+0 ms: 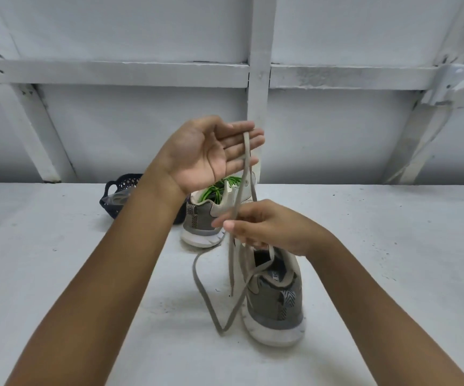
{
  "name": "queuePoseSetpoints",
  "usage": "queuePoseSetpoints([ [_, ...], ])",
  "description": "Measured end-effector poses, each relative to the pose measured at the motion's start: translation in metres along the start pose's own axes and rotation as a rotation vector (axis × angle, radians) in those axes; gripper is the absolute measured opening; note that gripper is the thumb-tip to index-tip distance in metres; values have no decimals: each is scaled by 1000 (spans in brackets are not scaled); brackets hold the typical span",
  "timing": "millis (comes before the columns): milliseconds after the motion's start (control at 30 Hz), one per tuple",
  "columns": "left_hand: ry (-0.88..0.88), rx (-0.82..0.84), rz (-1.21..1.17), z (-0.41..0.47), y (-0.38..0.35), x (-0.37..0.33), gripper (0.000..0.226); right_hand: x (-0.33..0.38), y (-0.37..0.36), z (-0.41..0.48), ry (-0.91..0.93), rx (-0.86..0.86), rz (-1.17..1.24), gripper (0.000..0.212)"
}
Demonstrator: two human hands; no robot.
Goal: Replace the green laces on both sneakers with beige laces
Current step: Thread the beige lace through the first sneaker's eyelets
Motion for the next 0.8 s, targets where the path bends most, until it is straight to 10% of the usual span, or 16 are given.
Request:
queuePoseSetpoints([
  [267,57,-305,196,11,39,40,14,2,29,15,-96,-341,468,32],
  [600,186,-146,550,-2,53,82,21,-17,53,44,-282,-601,655,31],
  [800,234,-68,285,-11,58,76,15,-29,53,48,-294,-603,676,30],
])
Point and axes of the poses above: each hand's wrist, its own z-axis towards the middle knuckle, its own y-axis out of the back of the hand, x = y × z, the point moved 1 cm from there along z, towards the middle knuckle, and after that the axes turned 2 degrees about -z, right-handed, at the moved point
